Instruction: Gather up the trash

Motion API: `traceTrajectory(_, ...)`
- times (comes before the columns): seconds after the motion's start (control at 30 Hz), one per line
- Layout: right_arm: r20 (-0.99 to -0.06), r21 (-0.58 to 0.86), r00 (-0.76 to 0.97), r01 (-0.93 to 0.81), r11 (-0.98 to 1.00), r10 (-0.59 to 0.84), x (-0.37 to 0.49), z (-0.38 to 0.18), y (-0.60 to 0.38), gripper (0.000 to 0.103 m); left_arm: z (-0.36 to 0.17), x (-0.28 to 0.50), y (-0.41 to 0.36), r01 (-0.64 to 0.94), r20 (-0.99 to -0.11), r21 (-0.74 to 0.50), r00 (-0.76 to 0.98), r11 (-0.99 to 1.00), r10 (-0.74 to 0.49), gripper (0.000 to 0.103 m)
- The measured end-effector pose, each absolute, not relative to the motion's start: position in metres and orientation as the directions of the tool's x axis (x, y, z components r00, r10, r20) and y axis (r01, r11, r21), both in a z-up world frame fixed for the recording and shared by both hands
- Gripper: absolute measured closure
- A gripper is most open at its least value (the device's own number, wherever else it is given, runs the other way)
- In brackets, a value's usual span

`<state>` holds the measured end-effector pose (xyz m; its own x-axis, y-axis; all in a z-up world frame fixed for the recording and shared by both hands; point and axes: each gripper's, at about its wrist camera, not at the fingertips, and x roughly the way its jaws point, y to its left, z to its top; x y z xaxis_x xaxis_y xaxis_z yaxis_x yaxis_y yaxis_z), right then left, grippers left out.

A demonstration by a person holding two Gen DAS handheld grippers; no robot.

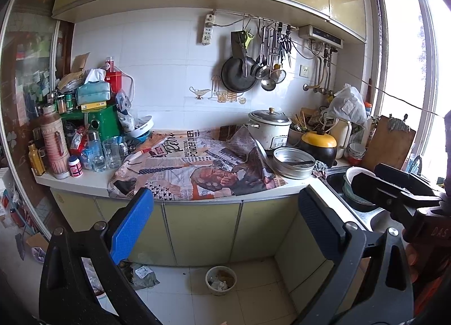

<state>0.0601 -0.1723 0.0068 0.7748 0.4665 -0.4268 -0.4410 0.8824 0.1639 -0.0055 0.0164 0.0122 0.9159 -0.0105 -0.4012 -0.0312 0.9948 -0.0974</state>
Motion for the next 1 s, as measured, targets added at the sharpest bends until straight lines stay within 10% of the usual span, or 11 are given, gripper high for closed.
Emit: traceTrajectory(1.0, -0.421, 0.164, 0.778, -0.439, 0.883, 0.465, 0.0641, 0.0078, -0.1761, 0.0, 0.0147, 0.0031, 0.0093, -0.021, -0.385, -0.105, 0.923, 0.994, -0.021, 0.001)
